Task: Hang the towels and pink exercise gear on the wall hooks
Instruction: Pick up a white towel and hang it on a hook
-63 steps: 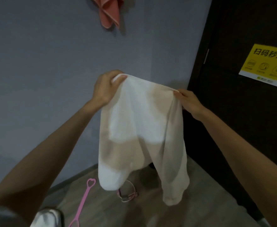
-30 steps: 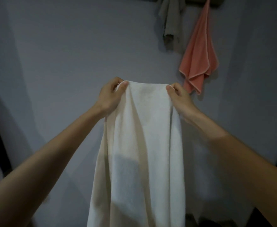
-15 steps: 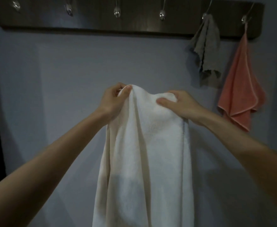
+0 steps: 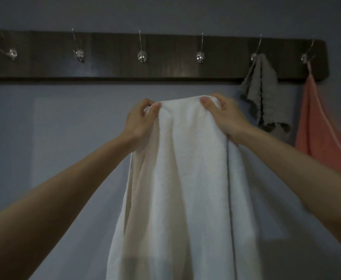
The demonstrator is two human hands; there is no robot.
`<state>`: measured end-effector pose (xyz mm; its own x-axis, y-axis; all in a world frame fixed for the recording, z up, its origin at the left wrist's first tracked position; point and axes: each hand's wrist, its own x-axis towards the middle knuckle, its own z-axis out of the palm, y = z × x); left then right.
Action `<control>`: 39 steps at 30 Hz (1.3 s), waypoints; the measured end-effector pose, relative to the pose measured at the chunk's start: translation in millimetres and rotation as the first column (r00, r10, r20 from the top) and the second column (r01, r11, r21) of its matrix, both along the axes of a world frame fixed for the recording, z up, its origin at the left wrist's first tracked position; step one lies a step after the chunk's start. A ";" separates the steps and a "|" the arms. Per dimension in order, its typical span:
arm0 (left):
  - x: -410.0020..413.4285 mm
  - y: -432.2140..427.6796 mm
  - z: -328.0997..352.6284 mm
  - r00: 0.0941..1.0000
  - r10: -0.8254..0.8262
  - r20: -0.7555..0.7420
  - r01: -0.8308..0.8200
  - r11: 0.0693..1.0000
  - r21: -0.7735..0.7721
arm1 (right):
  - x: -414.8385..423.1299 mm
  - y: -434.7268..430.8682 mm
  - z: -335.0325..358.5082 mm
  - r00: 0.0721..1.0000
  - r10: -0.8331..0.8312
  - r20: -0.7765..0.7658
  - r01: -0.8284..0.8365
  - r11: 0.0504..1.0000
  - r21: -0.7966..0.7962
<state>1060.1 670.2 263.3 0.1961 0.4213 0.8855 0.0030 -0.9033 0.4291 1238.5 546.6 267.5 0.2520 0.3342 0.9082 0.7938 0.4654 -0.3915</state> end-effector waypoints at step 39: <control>154.9 98.2 172.7 0.887 0.340 0.312 -0.461 0.650 0.604 | 162.7 128.2 171.5 0.907 -0.384 0.173 0.226 0.790 0.570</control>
